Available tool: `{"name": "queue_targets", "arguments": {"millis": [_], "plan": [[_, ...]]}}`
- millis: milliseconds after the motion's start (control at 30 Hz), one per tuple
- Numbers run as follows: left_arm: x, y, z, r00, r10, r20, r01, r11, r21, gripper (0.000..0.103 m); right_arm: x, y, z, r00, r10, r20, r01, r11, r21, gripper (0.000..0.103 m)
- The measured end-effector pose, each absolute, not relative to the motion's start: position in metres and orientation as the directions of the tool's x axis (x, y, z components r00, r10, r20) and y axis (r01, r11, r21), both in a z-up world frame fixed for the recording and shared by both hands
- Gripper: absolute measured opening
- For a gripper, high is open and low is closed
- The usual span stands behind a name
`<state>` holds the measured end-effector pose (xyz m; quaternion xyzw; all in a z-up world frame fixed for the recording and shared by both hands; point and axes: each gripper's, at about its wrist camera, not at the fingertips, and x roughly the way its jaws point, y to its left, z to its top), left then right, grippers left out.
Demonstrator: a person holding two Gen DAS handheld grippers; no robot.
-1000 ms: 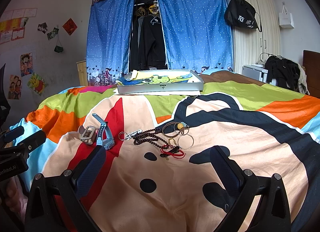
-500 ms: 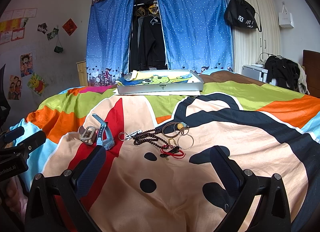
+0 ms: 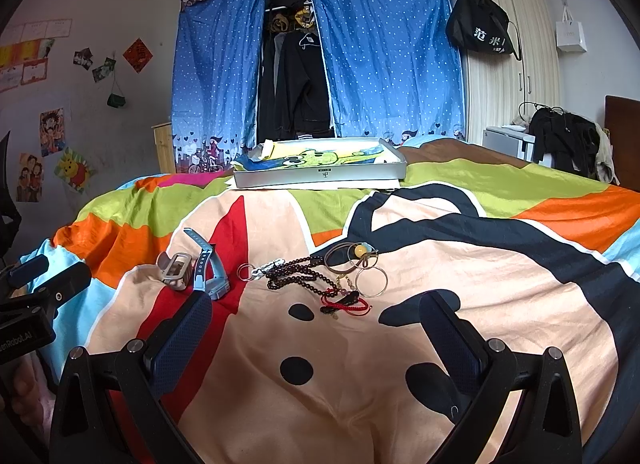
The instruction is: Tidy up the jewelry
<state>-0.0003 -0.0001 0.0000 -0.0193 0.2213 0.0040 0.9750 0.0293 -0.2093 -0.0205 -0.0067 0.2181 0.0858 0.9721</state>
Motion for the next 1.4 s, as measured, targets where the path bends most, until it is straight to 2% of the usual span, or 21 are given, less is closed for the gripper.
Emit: {"name": "queue_targets", "arguments": {"millis": [1067,1400], "plan": [[-0.001,0.001,0.000,0.901,0.001,-0.433,-0.018,0.999,-0.034,0.101,0.032,-0.208,-0.021,0.888,0.166,-0.429,-0.169,0.985,0.031,0.103],[0.004,-0.002,-0.006,0.883,0.026,-0.469,-0.031,1.000,-0.002,0.101,0.037,-0.212,-0.035,0.854,0.182,-0.488,-0.170,0.983,0.070,0.103]]}}
